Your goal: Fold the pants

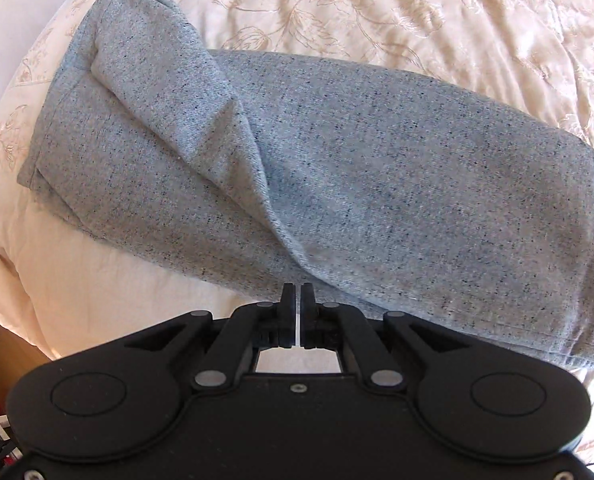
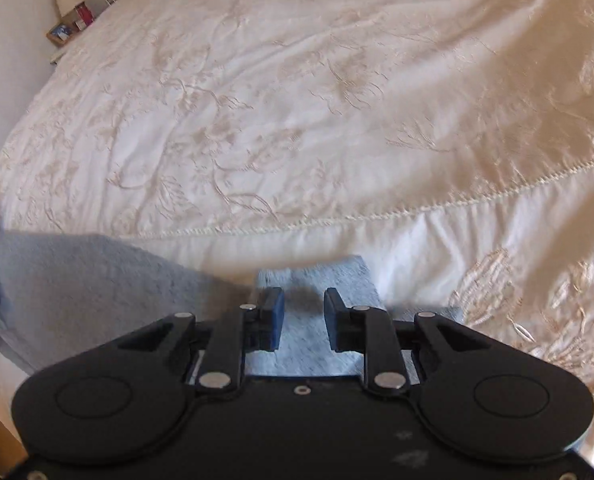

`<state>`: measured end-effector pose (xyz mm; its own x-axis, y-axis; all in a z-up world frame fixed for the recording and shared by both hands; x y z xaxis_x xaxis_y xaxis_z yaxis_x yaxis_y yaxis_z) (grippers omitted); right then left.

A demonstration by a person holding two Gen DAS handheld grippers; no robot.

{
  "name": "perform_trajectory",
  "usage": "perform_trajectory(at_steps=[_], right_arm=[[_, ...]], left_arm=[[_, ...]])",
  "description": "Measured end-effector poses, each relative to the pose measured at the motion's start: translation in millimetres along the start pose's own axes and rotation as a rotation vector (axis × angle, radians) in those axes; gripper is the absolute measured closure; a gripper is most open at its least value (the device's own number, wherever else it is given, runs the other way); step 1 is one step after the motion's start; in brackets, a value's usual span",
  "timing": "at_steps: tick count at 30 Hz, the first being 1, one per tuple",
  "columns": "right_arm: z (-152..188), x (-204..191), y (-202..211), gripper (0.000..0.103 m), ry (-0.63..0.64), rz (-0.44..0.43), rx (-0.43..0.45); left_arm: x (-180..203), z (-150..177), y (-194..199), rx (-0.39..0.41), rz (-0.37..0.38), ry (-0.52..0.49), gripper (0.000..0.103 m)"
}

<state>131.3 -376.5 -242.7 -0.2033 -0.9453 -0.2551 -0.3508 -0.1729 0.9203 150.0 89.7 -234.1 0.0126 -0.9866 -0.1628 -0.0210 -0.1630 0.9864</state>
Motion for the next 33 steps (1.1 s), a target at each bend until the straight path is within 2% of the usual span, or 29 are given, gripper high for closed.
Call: perform_trajectory(at_steps=[3,8,12,14,16,20,24,29,33], right_arm=[[-2,7,9,0.080,0.013,0.025,0.004],[25,52,30,0.076,-0.026,0.076,0.028],[36,69,33,0.074,-0.019,0.092,0.030],[35,73,42,0.074,-0.040,0.048,0.084],[36,81,51,0.074,-0.043,0.064,0.111],[47,89,29,0.073,0.094,0.146,-0.014],[42,68,6,0.073,0.165,0.089,-0.047],[29,52,-18,0.074,0.197,0.088,-0.083],[29,49,-23,0.074,0.212,0.049,-0.124]], left_arm=[[7,12,4,-0.009,0.004,-0.007,0.094],[16,25,4,-0.015,-0.001,-0.026,0.092],[29,36,2,-0.020,0.008,-0.051,0.089],[37,35,6,-0.012,0.003,-0.070,0.089],[46,33,9,0.000,0.002,-0.089,0.089],[60,34,12,-0.003,0.004,-0.118,0.089],[73,39,17,-0.005,0.000,-0.131,0.089],[82,41,20,-0.006,-0.008,-0.137,0.089],[77,41,20,-0.007,-0.006,-0.127,0.089]])
Point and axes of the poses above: each gripper's, at about its wrist camera, not at the fingertips, and y roughly against the way its jaws point, x to its right, z to its underside, the point moved 10 cm from there along -y, roughly the way its jaws point, and after that the axes turned 8 degrees about -x, right-handed, at the moved point
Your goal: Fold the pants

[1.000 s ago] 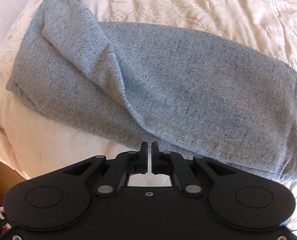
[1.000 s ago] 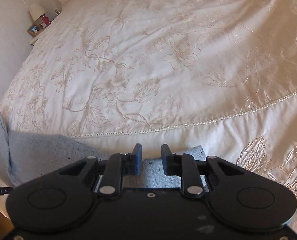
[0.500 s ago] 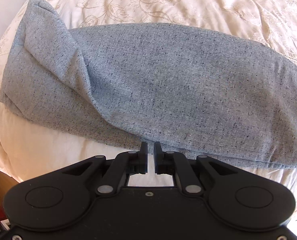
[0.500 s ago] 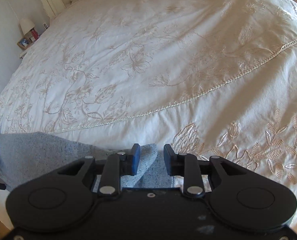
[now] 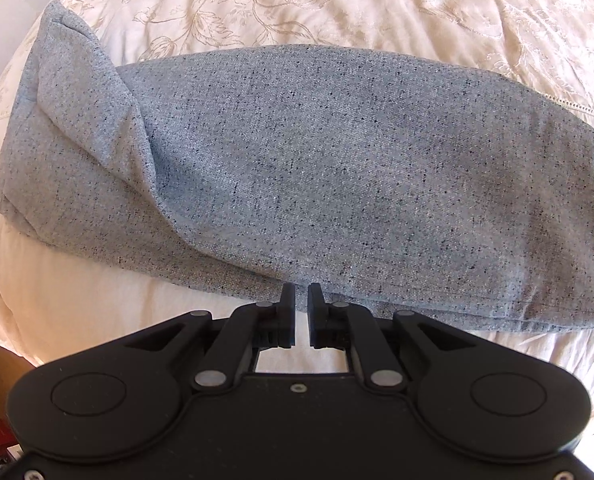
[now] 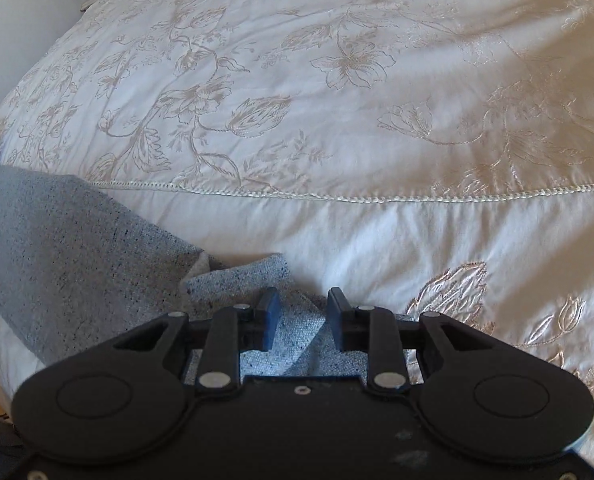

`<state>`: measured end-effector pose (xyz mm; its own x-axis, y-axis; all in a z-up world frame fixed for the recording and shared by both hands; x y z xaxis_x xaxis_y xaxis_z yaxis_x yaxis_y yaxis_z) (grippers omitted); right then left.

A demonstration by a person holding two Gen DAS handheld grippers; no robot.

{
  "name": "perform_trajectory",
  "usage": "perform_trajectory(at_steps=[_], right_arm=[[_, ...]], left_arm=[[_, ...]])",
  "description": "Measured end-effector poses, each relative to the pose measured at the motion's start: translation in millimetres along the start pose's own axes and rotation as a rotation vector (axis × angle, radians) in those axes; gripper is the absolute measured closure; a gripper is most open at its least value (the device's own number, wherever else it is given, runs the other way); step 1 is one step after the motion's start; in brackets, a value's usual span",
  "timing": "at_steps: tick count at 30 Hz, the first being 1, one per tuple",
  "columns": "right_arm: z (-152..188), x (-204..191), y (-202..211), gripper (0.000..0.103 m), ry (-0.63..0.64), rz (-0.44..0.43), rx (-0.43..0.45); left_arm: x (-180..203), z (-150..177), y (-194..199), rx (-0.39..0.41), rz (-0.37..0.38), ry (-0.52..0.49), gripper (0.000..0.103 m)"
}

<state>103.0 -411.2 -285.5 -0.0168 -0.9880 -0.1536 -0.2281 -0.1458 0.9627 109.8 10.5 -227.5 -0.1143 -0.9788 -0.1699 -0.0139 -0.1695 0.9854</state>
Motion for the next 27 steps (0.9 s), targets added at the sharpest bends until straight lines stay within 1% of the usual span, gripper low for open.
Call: perform_trajectory(at_steps=[2,5,7,8,9,11,13,15,17,19,21,22,23,24,25,26,27], right_arm=[[2,4,-1,0.074,-0.036,-0.027,-0.024],[4,11,-6,0.074,-0.151,-0.086,-0.033],[6,10,-7,0.075,-0.216,-0.150,-0.020],[6,7,-5,0.079,-0.238,-0.169,-0.006],[5,3,-1,0.096,-0.254,-0.176,0.009],[4,-5,15,0.095,-0.294,-0.199,0.060],[8,-14,42,0.096,-0.332,-0.217,0.108],[14,-23,71,0.096,-0.349,-0.203,0.147],[24,-26,106,0.096,-0.411,-0.186,0.187],[32,-21,132,0.096,-0.506,-0.162,0.221],[37,-8,149,0.096,-0.574,-0.103,0.262],[38,0,150,0.095,-0.581,-0.049,0.265],[37,8,143,0.095,-0.575,0.007,0.247],[34,14,131,0.092,-0.567,0.050,0.220],[33,23,119,0.087,-0.560,0.087,0.196],[32,32,106,0.087,-0.549,0.117,0.173],[30,39,97,0.087,-0.528,0.134,0.168]], left_arm=[[-5,0,-1,-0.005,-0.002,0.010,0.089],[-12,4,-7,-0.021,-0.002,0.026,0.089],[-16,6,-8,-0.029,0.000,0.033,0.089],[-16,6,-9,-0.031,0.001,0.034,0.089],[-16,6,-10,-0.032,0.001,0.034,0.089],[-16,4,-9,-0.028,0.001,0.029,0.089],[-15,-3,-10,-0.021,0.005,0.017,0.088],[-13,-6,-10,-0.017,0.007,0.007,0.088],[-9,-10,-11,-0.018,0.011,-0.005,0.088],[-5,-14,-8,-0.017,0.015,-0.012,0.088],[-3,-17,-7,-0.013,0.020,-0.019,0.088],[-1,-18,-6,-0.011,0.021,-0.023,0.088],[0,-18,-6,-0.010,0.021,-0.027,0.088],[1,-19,-6,-0.011,0.021,-0.031,0.088],[3,-19,-5,-0.011,0.021,-0.039,0.088],[5,-19,-4,-0.010,0.022,-0.046,0.088],[6,-18,-3,-0.009,0.021,-0.053,0.088]])
Point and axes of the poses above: each gripper's, at about its wrist camera, not at the fingertips, and y roughly against the way its jaws point, x to its right, z to its underside, the point moved 10 cm from there along -y, roughly the way its jaws point, and after that the axes turned 8 degrees about -x, right-handed, at the moved point
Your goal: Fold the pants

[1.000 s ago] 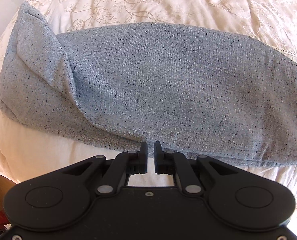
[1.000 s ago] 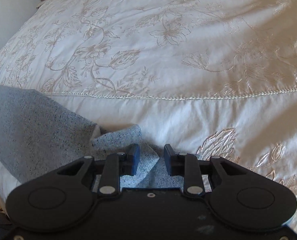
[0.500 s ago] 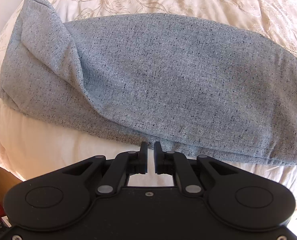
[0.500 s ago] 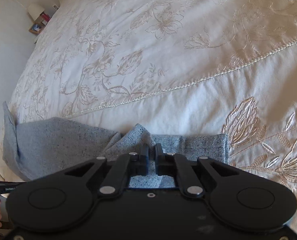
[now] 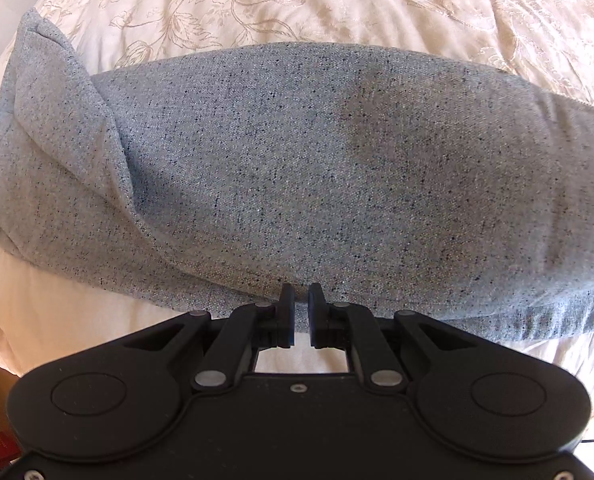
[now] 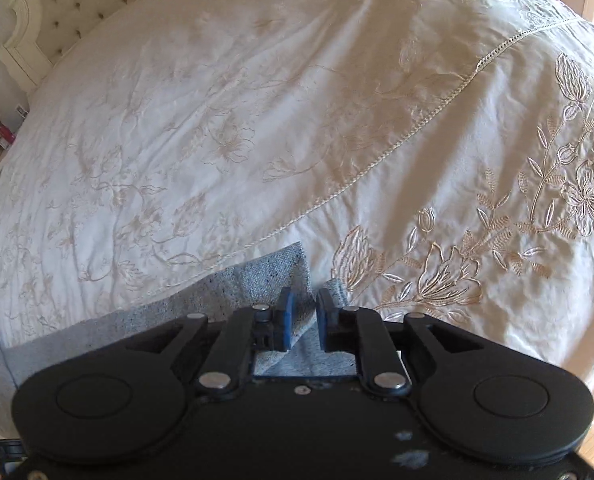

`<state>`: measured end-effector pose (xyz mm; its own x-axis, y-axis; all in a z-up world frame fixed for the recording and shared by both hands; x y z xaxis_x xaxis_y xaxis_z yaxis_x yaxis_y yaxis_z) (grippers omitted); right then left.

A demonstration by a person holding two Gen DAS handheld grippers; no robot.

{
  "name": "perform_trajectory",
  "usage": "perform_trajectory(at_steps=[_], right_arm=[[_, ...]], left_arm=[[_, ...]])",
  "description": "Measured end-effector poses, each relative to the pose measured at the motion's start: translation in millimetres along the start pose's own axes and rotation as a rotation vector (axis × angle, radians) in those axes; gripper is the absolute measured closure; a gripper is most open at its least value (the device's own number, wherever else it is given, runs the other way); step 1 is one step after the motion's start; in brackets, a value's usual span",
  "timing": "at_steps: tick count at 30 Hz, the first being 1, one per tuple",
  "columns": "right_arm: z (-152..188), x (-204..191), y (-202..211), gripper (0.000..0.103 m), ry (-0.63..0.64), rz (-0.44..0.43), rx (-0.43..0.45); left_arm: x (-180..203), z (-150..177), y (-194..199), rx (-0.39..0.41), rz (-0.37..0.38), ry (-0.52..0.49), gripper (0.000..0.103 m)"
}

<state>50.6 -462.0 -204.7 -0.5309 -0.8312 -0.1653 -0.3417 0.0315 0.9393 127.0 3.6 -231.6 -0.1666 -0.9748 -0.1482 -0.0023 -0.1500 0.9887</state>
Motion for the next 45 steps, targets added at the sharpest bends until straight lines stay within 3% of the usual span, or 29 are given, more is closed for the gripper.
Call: perform_trajectory(at_steps=[2,5,7,10,12,17,20,24,29,36,41,45], right_arm=[[2,7,-4,0.087,0.022,-0.011,0.001],[23,10,-10,0.085,0.014,-0.067,-0.076],[42,9,-16,0.085,0.037,-0.053,-0.120],[66,-5,-36,0.085,0.081,-0.073,-0.212],[64,-22,-52,0.085,0.125,-0.079,-0.234],[20,-50,-77,0.088,0.103,-0.130,-0.186],[10,-49,-69,0.086,0.075,-0.147,-0.157],[17,-24,-39,0.081,-0.021,-0.182,-0.100],[38,9,-38,0.078,-0.096,-0.168,-0.095],[28,-3,-57,0.070,0.088,-0.135,-0.035],[21,-19,-72,0.068,0.259,-0.145,-0.049],[16,-20,-83,0.068,0.259,-0.171,-0.075]], left_arm=[[-3,-2,-2,0.009,-0.002,-0.010,0.088],[-5,5,0,0.022,-0.009,-0.012,0.088],[-9,9,-3,0.013,-0.009,-0.006,0.088],[-13,14,-9,-0.005,0.000,0.015,0.088],[-13,14,-11,-0.011,0.007,0.020,0.088],[-8,6,-14,0.001,0.002,-0.001,0.087],[-1,-1,-15,0.007,-0.002,-0.009,0.077],[7,-9,-26,-0.012,-0.005,-0.014,0.076],[13,-21,-41,-0.037,-0.019,-0.024,0.077],[13,-32,-52,-0.055,-0.020,-0.024,0.077],[15,-27,-54,-0.048,-0.029,-0.040,0.077],[19,-23,-53,-0.041,-0.039,-0.042,0.077]])
Point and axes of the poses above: each gripper's, at about its wrist camera, not at the fingertips, and y roughly against the way its jaws point, x to its right, z to its underside, the point moved 10 cm from there along -y, roughly the way its jaws point, and after that the axes turned 8 degrees about -x, right-handed, at the moved point
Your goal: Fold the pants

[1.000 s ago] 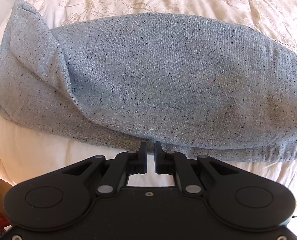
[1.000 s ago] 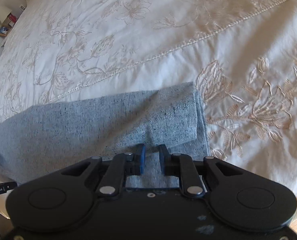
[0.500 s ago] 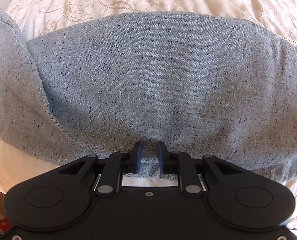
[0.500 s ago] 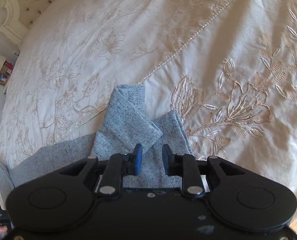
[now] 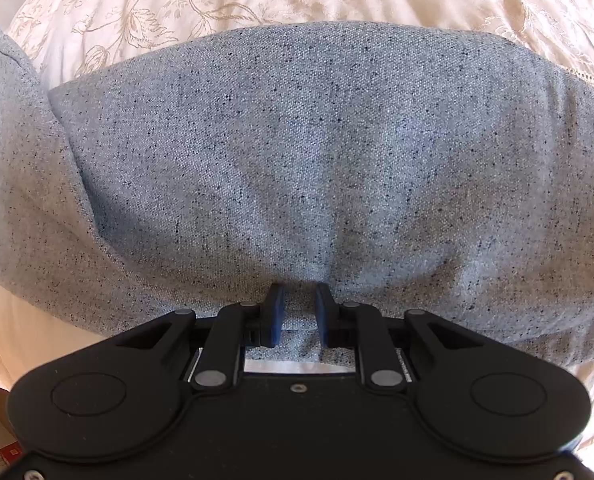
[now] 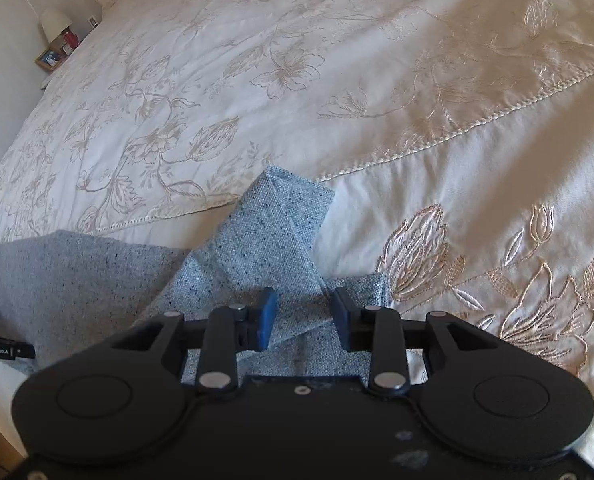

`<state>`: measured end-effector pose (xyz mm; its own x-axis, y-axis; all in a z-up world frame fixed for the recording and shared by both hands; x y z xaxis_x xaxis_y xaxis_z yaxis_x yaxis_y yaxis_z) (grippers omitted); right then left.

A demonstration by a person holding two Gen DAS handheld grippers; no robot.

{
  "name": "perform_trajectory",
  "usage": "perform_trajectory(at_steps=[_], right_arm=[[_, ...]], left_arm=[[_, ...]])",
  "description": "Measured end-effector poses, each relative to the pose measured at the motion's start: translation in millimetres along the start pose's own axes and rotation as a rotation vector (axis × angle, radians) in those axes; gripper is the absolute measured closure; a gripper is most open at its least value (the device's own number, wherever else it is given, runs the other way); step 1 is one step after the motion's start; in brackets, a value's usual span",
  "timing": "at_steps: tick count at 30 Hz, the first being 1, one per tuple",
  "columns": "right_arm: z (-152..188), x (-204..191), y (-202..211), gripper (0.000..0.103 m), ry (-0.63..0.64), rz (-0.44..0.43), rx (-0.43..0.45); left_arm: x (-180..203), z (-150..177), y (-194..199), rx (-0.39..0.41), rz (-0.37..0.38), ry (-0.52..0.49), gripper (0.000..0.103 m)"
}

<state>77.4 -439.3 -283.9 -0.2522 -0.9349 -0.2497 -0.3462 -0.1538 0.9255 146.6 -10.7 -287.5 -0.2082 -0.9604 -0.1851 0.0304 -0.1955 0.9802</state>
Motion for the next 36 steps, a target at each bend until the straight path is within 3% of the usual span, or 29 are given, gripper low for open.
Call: perform_trajectory(at_steps=[3,8,9,10,14,19,25,29,34,36], right_arm=[[-1,2,3,0.070,0.029,-0.016,0.017],[4,-4,-2,0.069,0.085,-0.065,-0.032],[5,-4,0,0.086,0.065,-0.080,-0.037],[7,-4,6,0.094,0.020,-0.096,-0.043],[24,-11,55,0.094,-0.094,-0.146,0.015],[66,3,89,0.094,-0.221,-0.113,-0.017],[100,21,62,0.093,-0.274,-0.053,-0.090],[105,26,45,0.084,-0.298,0.029,-0.158],[85,8,74,0.083,-0.275,0.084,-0.042],[71,-9,87,0.082,-0.263,0.069,0.013]], left_arm=[[3,3,2,0.005,-0.006,-0.010,0.077],[10,7,6,0.010,-0.019,-0.029,0.077],[11,7,7,0.010,-0.020,-0.029,0.077],[12,7,8,0.010,-0.020,-0.028,0.077],[12,9,11,0.013,-0.013,-0.030,0.077],[10,11,16,0.017,-0.001,-0.045,0.077],[10,14,21,0.028,-0.011,-0.071,0.077],[10,21,33,0.038,-0.020,-0.085,0.072],[-19,37,63,0.080,0.004,-0.049,0.069],[-43,43,74,0.110,-0.020,-0.027,0.059]])
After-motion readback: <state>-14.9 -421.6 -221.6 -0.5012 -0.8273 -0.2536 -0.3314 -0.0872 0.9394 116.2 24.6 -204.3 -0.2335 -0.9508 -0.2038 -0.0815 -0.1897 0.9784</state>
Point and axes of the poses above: each gripper's, at about its wrist camera, not at the fingertips, and y roughly against the way its jaws point, x to its right, z to its underside, the point moved 10 cm from there along -y, roughly the way its jaws point, and after that the axes turned 8 degrees about -x, right-handed, at the moved point
